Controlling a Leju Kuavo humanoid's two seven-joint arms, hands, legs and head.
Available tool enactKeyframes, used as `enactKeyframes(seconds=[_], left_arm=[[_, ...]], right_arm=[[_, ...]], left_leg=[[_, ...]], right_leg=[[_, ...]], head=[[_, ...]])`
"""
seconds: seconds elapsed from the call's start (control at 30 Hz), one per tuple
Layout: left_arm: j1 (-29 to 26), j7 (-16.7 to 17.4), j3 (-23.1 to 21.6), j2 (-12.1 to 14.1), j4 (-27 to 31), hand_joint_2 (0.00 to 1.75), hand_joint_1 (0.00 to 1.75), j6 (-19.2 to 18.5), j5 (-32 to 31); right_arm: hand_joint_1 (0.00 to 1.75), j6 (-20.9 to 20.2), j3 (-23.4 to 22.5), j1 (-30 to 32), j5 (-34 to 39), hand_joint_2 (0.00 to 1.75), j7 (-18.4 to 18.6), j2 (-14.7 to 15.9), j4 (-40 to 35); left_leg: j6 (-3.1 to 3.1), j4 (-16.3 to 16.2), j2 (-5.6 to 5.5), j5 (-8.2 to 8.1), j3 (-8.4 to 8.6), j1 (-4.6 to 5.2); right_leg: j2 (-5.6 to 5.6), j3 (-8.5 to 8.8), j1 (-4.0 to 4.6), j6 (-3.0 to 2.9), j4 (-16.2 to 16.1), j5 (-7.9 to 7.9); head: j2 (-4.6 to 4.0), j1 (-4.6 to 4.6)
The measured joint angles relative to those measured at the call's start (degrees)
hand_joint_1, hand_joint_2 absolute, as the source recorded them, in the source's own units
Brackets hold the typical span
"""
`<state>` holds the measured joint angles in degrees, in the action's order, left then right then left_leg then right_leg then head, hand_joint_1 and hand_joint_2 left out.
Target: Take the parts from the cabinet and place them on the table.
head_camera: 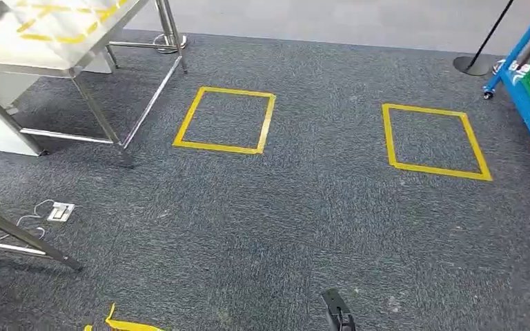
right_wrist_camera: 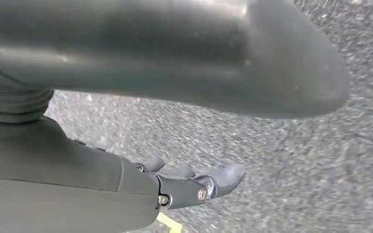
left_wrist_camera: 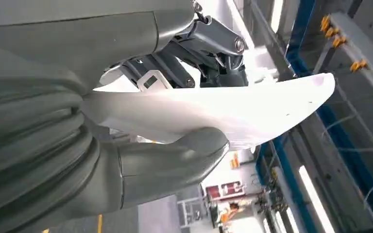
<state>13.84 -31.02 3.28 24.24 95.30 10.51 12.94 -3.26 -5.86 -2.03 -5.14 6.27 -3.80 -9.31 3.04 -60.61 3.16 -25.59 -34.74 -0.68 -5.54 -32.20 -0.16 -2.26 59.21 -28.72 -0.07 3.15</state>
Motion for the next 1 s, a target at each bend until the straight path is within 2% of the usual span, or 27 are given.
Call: enactKeyframes(seconds=[0.03, 0.07, 0.17, 0.2, 0.23, 0.27, 0.3, 0.33, 0.37, 0.4, 0.43, 0.47, 0.5, 0.53, 0.6, 0.67, 0.7, 0.73, 0.77, 0.8, 0.83, 0.87, 0.9, 0.93, 0.97, 1.0], left_arm=[[0.34, -0.11, -0.04, -0.24, -0.04, 1.75, 1.75, 0.02, -0.04], [0.32, -0.26, -0.04, -0.52, 0.02, 1.75, 1.75, 0.13, -0.07], [0.21, -0.44, -0.04, -0.87, 0.04, 1.75, 1.75, 0.35, -0.37], [0.14, -0.46, -0.04, -0.98, 0.24, 1.75, 1.75, 0.35, -0.44], [0.48, -0.59, 0.0, -1.09, 0.4, 1.75, 1.75, 0.44, -0.46], [0.67, -0.61, -0.02, -1.51, 0.44, 1.75, 1.75, 0.57, -0.5], [0.64, -0.61, -0.02, -2.12, 0.46, 1.75, 1.75, 0.63, -0.7], [0.65, -0.59, -0.02, -2.69, 0.48, 1.75, 1.75, 0.72, -0.9], [0.68, -0.59, -0.02, -3.08, 0.5, 1.75, 1.75, 0.79, -1.11], [0.78, -0.48, -0.04, -3.56, 0.48, 1.75, 1.75, 0.87, -1.31], [1.06, -0.37, -0.04, -3.87, 0.48, 1.75, 1.75, 0.87, -1.6], [1.43, -0.3, -0.04, -4.28, 0.48, 1.75, 1.75, 0.9, -1.88], [1.82, -0.22, -0.04, -4.57, 0.48, 1.75, 1.75, 0.94, -2.08], [2.12, -0.15, -0.04, -4.83, 0.46, 1.75, 1.75, 0.98, -2.21], [2.4, 0.0, -0.07, -5.2, 0.37, 1.75, 1.75, 1.03, -2.43], [2.37, 0.04, -0.07, -5.14, 0.2, 1.75, 1.75, 0.9, -2.49], [2.31, 0.0, -0.04, -4.92, 0.17, 1.75, 1.75, 0.85, -2.49], [2.32, -0.2, 0.0, -4.75, 0.09, 1.75, 1.75, 0.76, -2.47], [2.6, -0.2, 0.0, -4.63, -0.04, 1.75, 1.75, 0.68, -2.4], [2.57, -0.37, 0.0, -4.63, -0.13, 1.75, 1.75, 0.61, -2.23], [2.21, -0.39, 0.0, -4.61, -0.24, 1.75, 1.75, 0.55, -1.92], [1.8, -0.44, 0.0, -4.55, -0.31, 1.75, 1.75, 0.44, -1.71], [1.4, -0.44, 0.0, -4.46, -0.31, 1.75, 1.75, 0.42, -1.59], [1.11, -0.46, 0.02, -4.33, -0.31, 1.75, 1.75, 0.44, -1.46], [1.02, -0.48, 0.04, -4.09, -0.28, 1.75, 1.75, 0.44, -1.46], [1.03, -0.52, 0.06, -3.85, -0.24, 1.75, 1.75, 0.42, -1.46]], right_arm=[[0.0, -0.02, 0.0, 0.0, -0.02, 0.0, -0.19, 0.13, 0.0], [0.0, -0.02, 0.0, -0.03, -0.11, 0.0, -0.17, 0.15, 0.0], [0.0, 0.02, 0.0, -0.17, -0.35, 0.0, -0.11, 0.33, 0.0], [0.0, 0.11, 0.0, -0.33, -0.44, 0.0, -0.06, 0.44, -0.04], [0.0, 0.18, 0.0, -0.35, -0.61, 0.0, -0.06, 0.55, -0.04], [0.0, 0.2, 0.02, -0.33, -0.68, 0.0, 0.02, 0.55, -0.04], [0.0, 0.24, 0.02, -0.24, -0.68, 0.0, 0.09, 0.59, -0.04], [0.0, 0.26, 0.02, -0.14, -0.66, 0.0, 0.24, 0.79, -0.04], [0.0, 0.26, 0.02, -0.02, -0.59, 0.0, 0.22, 0.79, -0.02], [0.0, 0.28, 0.02, 0.01, -0.4, 0.0, 0.2, 0.85, -0.04], [0.0, 0.26, 0.02, -0.01, -0.24, 0.0, 0.15, 0.9, -0.04], [0.0, 0.26, 0.02, -0.06, -0.17, 0.0, 0.04, 1.01, -0.04], [0.0, 0.26, 0.02, -0.1, -0.13, 0.0, 0.05, 1.03, -0.04], [0.0, 0.26, 0.02, -0.09, -0.09, 0.0, 0.05, 1.03, -0.04], [0.0, 0.24, 0.02, -0.08, -0.04, 0.0, 0.31, 1.05, -0.04], [0.0, 0.26, 0.02, -0.04, 0.09, 0.0, 0.33, 1.05, -0.04], [0.0, 0.24, 0.02, -0.09, 0.15, 0.0, 0.31, 0.9, -0.04], [0.0, 0.24, 0.0, -0.17, 0.18, 0.0, 0.31, 0.87, -0.04], [0.0, 0.24, 0.0, -0.15, 0.15, 0.0, 0.26, 0.9, -0.04], [0.0, 0.2, 0.0, 0.02, 0.13, 0.0, 0.26, 0.87, -0.04], [0.0, 0.13, 0.0, 0.19, 0.07, 0.0, 0.26, 0.87, -0.02], [0.0, 0.07, 0.0, 0.33, 0.02, 0.0, 0.26, 0.87, -0.02], [0.0, -0.13, 0.0, 0.39, -0.02, 0.0, 0.24, 0.87, -0.04], [0.0, -0.24, 0.0, 0.38, -0.04, 0.0, 0.22, 0.87, -0.04], [0.0, -0.33, 0.0, 0.32, -0.07, 0.0, 0.2, 0.87, -0.04], [0.0, -0.39, 0.0, 0.27, -0.09, 0.0, 0.15, 0.87, -0.04]], left_leg=[[-0.55, 1.48, 1.75, -1.05, 0.47, 0.8], [-1.28, 1.59, 0.6, -0.56, 0.72, 0.6], [-2.13, 1.55, -1.39, -0.38, 0.15, 0.68], [-2.61, 1.93, -1.97, -0.07, 0.44, 0.16], [-2.86, 1.95, -2.62, 0.0, 0.37, 0.07], [-3.21, 1.95, -3.14, 0.08, 0.25, 0.05], [-3.33, 1.94, -3.87, 0.12, 0.13, 0.05], [-3.37, 1.88, -4.65, 0.14, 0.0, 0.07], [-3.37, 1.79, -5.42, 0.15, -0.11, 0.07], [-3.34, 1.74, -6.25, 0.17, -0.11, 0.04], [-3.27, 1.63, -7.08, 0.19, -0.11, -0.03], [-3.16, 1.51, -7.93, 0.23, -0.1, -0.07], [-2.93, 1.43, -8.68, 0.27, -0.11, -0.14], [-2.61, 1.38, -9.25, 0.33, -0.27, -0.16], [-1.68, 1.48, -10.53, 0.64, -0.73, -0.13], [-0.73, 2.22, -11.84, 1.17, -0.77, -0.35], [-0.42, 2.21, -11.95, 1.24, -1.19, -0.32], [-0.37, 1.18, -7.95, 0.44, -1.54, 0.04], [-0.22, -1.51, -5.27, -1.47, -2.77, 0.09], [0.01, -6.16, -4.1, -3.93, -4.86, -0.03], [0.23, -11.0, -3.8, -5.96, -7.06, -0.13], [0.38, -14.35, -3.77, -6.86, -8.64, -0.16], [0.47, -15.11, -3.72, -6.49, -9.01, -0.18], [0.53, -13.09, -3.56, -4.87, -7.94, -0.2], [0.55, -9.1, -3.14, -2.66, -5.73, -0.2], [0.54, -3.18, -1.85, -0.13, -2.5, -0.2]], right_leg=[[-0.45, 0.06, 0.45, 0.38, 0.16, -0.3], [-0.89, 0.07, 0.5, 0.67, 0.25, -0.37], [-2.74, 0.4, 0.53, 1.43, 0.16, -0.53], [-1.06, 0.17, 0.18, 2.1, 0.61, -1.09], [2.58, -0.52, 0.02, 2.44, 2.59, -2.4], [4.42, -2.41, -0.09, 2.6, 6.59, -4.65], [5.09, -4.83, -0.18, 2.73, 11.57, -6.87], [5.22, -7.02, -0.18, 2.83, 15.73, -8.29], [5.26, -8.4, -0.16, 2.88, 18.06, -8.51], [5.34, -8.34, -0.23, 2.85, 17.53, -7.31], [5.44, -7.01, -0.33, 2.73, 14.33, -5.0], [5.84, -4.64, -0.4, 2.55, 9.19, -2.17], [7.52, -1.99, -0.54, 2.37, 3.65, 0.34], [10.8, -0.78, -0.72, 2.13, 0.81, -0.07], [9.43, -0.8, -0.42, 2.21, 0.49, 0.12], [8.24, -0.48, -0.14, 1.54, 0.37, 0.36], [7.3, -0.26, -0.73, 0.99, -0.41, 0.83], [6.64, -0.06, -0.69, 0.57, -0.73, 1.09], [6.06, -0.08, -0.6, 0.21, -0.77, 1.09], [5.16, -0.1, -0.47, 0.07, -0.73, 1.03], [4.3, -0.09, -0.37, -0.07, -0.71, 0.94], [3.52, -0.11, -0.31, -0.09, -0.67, 0.88], [2.77, -0.1, -0.29, -0.11, -0.63, 0.81], [2.0, -0.07, -0.3, -0.08, -0.56, 0.66], [1.26, -0.02, -0.3, 0.04, -0.39, 0.48], [0.5, 0.06, -0.32, 0.23, -0.11, 0.18]], head=[[0.0, -0.09], [0.0, 0.18], [0.0, 0.11], [0.0, 0.15], [0.0, 0.15], [0.0, 0.44], [0.0, 0.48], [0.0, 0.44], [0.0, 0.48], [0.0, 0.46], [0.0, 0.46], [0.0, 0.48], [0.0, 0.46], [0.0, 0.46], [0.0, 0.48], [0.0, 0.5], [0.0, 0.5], [0.0, 0.33], [0.0, 0.04], [0.0, 0.0], [0.0, -0.02], [0.0, 0.02], [0.0, 0.0], [0.0, -0.02], [0.0, 0.0], [0.0, -0.02]])
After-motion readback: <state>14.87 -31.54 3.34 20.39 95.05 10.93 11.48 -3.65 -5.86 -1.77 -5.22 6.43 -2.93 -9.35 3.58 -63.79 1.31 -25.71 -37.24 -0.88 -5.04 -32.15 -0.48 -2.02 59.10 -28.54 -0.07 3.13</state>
